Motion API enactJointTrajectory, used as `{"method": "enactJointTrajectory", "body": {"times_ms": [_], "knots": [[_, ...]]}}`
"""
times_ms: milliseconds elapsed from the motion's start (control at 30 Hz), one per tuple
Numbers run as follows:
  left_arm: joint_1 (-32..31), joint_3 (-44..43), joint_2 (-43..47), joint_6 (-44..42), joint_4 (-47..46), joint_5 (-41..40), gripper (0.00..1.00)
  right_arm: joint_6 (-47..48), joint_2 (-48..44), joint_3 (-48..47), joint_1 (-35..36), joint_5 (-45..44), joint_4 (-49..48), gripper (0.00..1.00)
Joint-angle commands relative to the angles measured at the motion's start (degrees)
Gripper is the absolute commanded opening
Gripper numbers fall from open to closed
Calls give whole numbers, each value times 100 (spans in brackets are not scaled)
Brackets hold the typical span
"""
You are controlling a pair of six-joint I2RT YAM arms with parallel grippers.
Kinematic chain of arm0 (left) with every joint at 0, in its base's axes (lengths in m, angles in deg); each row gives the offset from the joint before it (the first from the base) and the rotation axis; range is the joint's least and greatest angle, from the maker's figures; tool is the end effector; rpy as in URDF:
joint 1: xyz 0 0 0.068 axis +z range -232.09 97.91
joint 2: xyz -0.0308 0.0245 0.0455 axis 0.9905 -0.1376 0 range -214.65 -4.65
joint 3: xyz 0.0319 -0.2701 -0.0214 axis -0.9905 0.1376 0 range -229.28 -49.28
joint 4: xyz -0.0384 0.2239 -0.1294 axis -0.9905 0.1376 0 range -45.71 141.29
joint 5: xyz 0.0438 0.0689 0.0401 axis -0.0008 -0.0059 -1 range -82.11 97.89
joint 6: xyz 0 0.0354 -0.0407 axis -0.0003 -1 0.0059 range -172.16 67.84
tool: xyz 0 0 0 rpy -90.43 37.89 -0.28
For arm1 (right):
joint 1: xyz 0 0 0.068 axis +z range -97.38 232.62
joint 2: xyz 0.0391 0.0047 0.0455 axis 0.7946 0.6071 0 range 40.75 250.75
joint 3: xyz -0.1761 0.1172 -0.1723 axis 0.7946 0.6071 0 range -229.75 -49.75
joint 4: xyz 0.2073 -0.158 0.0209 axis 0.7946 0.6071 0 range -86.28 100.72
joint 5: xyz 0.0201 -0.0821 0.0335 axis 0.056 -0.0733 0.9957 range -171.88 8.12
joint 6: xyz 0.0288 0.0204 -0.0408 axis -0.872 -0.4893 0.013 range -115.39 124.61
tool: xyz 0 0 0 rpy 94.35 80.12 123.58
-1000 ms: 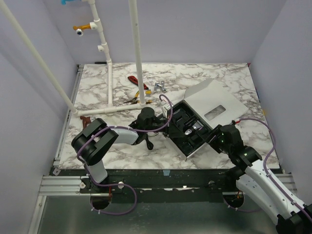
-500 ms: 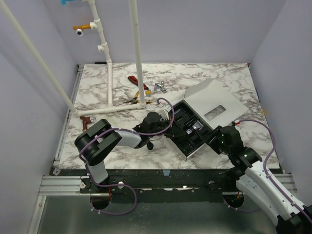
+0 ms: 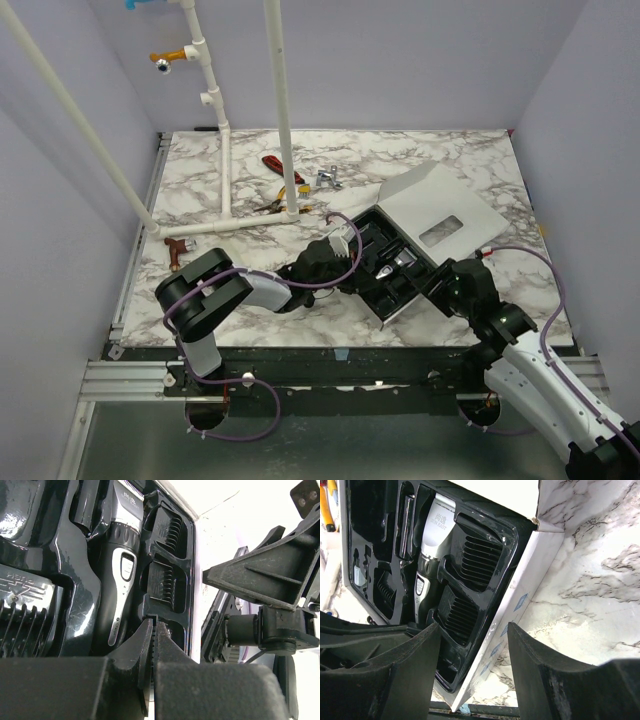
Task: Sort the hair-cutting tools
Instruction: Place the haircut tool in the storage box.
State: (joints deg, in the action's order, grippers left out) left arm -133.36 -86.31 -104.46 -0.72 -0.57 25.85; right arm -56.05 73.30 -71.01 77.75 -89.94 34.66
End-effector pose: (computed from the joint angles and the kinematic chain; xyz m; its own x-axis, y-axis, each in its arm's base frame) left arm 0.1999 -0.2667 0.1501 -0.8438 -0.1368 -0.5190 0.4265 0.4161 -0.8031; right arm 0.1202 0.0509 0.1929 -0.5829 0.6800 -0.4449 0.3706 0.7097 0.5992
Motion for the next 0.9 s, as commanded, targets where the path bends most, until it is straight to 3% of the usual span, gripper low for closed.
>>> {"method": "enactJointTrajectory", "body": {"times_ms": [0,433,633,867], "knots": [[-82,139,15,-185,-26,-273,0,-94,-75,139,22,86,-18,59],[-244,-8,-7,-422,130,-336,1,-90,-7,96,24,23,17,59],[-295,76,175,-576,356,-449,31,-47,38,60,20,25,4,59],[-340,116,591,-753,762,-726,46,-3,7,-18,19,23,50,59]]}}
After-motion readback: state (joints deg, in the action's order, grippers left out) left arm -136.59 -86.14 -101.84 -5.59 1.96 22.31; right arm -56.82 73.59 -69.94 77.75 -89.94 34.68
